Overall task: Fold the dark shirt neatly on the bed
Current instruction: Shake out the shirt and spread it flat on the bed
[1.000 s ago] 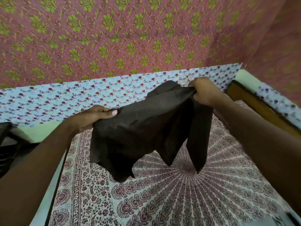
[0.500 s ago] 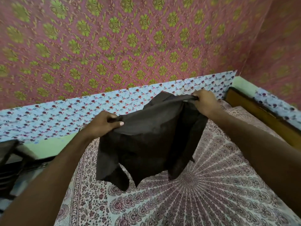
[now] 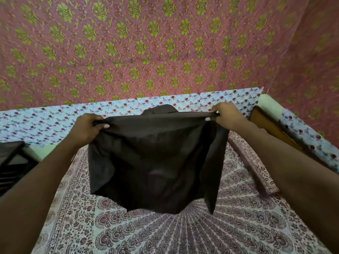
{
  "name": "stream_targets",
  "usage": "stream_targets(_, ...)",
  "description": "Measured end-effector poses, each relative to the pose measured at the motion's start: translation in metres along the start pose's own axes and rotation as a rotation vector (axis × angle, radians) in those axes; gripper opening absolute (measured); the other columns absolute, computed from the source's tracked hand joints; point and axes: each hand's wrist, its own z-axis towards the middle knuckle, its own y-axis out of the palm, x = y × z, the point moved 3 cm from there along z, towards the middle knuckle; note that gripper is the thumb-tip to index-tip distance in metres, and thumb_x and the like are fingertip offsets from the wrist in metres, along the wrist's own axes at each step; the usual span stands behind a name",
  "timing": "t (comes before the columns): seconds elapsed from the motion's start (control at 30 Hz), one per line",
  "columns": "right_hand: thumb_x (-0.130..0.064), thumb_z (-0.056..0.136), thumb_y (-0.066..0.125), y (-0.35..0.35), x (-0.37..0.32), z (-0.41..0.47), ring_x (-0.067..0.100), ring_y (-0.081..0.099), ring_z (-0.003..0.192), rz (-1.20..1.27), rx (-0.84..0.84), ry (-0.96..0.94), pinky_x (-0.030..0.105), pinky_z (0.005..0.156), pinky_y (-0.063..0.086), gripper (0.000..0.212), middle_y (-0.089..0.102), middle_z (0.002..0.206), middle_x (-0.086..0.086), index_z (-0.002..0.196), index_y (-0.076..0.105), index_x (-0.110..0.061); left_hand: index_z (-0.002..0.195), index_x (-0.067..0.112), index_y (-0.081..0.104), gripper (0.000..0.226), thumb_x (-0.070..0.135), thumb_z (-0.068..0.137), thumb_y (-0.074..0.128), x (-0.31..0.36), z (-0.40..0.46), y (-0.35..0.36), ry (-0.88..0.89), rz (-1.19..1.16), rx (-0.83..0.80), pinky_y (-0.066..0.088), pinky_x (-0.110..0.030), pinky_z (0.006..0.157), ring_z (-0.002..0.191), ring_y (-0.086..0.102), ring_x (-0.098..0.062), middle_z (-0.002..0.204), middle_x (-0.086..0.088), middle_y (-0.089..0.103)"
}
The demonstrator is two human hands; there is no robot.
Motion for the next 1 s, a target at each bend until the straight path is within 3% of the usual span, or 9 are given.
stream_targets(0.13,-0.031,0.097,0.073,-0.019,0.01,-0.01,0.035,0.056,0.073,-0.22,0.066,0.063,0.044,0.067,0.051,0.028,0.052,0.073,0.01,0.085,0.06,-0.008,0.082,0.02,0.068,0.026,0.04,0.099,0.065,0.013,-0.006,0.003,-0.199,0.219,0.193,0.056,-0.045,0.07,0.081,0.067,-0.041,0.072,-0.01,0.061)
stream_targets(0.27,-0.026,0.099,0.068,-0.034,0.023,-0.016,0.037,0.055,0.076,-0.133,0.076,0.11,0.044,0.067,0.049,0.021,0.053,0.075,0.01,0.089,0.062,-0.009,0.106,0.006,0.077,0.023,0.02,0.099,0.06,0.027,-0.004,0.007,-0.251,0.119,0.261,0.057,-0.053,0.08,0.089,0.067,-0.049,0.09,-0.027,0.069)
stream_targets(0.37,-0.012,0.097,0.066,-0.035,0.035,-0.02,0.035,0.053,0.071,0.034,0.124,0.079,0.035,0.068,0.039,0.019,0.052,0.068,0.011,0.08,0.061,-0.005,0.109,-0.002,0.074,0.024,0.01,0.1,0.055,0.031,-0.004,0.012,-0.273,-0.028,0.305,0.053,-0.053,0.09,0.098,0.066,-0.052,0.102,-0.034,0.069)
stream_targets(0.47,0.003,0.092,0.066,-0.034,0.044,-0.027,0.019,0.047,0.06,0.214,0.218,0.097,0.033,0.068,0.034,0.029,0.049,0.061,0.01,0.067,0.056,-0.007,0.096,0.0,0.074,0.032,0.031,0.098,0.068,0.031,-0.014,0.014,-0.379,-0.156,0.381,0.053,-0.049,0.084,0.094,0.069,-0.046,0.091,-0.031,0.07)
stream_targets(0.57,-0.01,0.088,0.079,-0.032,0.058,-0.03,0.028,0.061,0.073,0.221,0.298,0.112,0.04,0.074,0.054,0.013,0.067,0.072,0.015,0.079,0.072,-0.005,0.098,0.004,0.075,0.043,0.046,0.097,0.067,0.033,-0.027,0.01,-0.325,-0.051,0.374,0.054,-0.05,0.078,0.091,0.069,-0.048,0.087,-0.03,0.07)
stream_targets(0.67,-0.016,0.089,0.078,-0.028,0.062,-0.03,0.037,0.064,0.08,0.101,0.247,0.044,0.047,0.074,0.058,0.011,0.07,0.081,0.019,0.088,0.075,-0.005,0.106,-0.002,0.075,0.032,0.028,0.102,0.063,0.037,-0.03,0.008,-0.189,-0.065,0.315,0.049,-0.046,0.082,0.098,0.068,-0.047,0.098,-0.031,0.072)
stream_targets(0.77,-0.011,0.093,0.071,-0.02,0.056,-0.035,0.034,0.059,0.075,-0.024,0.066,-0.111,0.036,0.065,0.046,0.012,0.065,0.077,0.016,0.082,0.069,-0.007,0.113,-0.005,0.074,0.023,0.012,0.101,0.064,0.036,-0.032,0.007,-0.224,-0.199,0.243,0.044,-0.035,0.089,0.111,0.066,-0.039,0.108,-0.025,0.072)
stream_targets(0.83,-0.008,0.096,0.066,-0.017,0.056,-0.039,0.031,0.055,0.071,-0.009,0.063,-0.134,0.036,0.064,0.043,0.017,0.061,0.076,0.015,0.079,0.066,-0.009,0.118,-0.004,0.073,0.026,0.014,0.103,0.063,0.034,-0.037,0.009,-0.261,-0.203,0.242,0.045,-0.038,0.096,0.117,0.064,-0.039,0.116,-0.024,0.071)
stream_targets(1.0,-0.013,0.098,0.06,-0.006,0.061,-0.046,0.034,0.056,0.07,0.018,0.047,-0.028,0.037,0.062,0.044,0.017,0.059,0.074,0.014,0.082,0.064,-0.011,0.115,0.0,0.074,0.024,0.016,0.103,0.062,0.032,-0.051,0.021,-0.396,-0.314,0.281,0.044,-0.038,0.088,0.106,0.065,-0.034,0.113,-0.023,0.072)
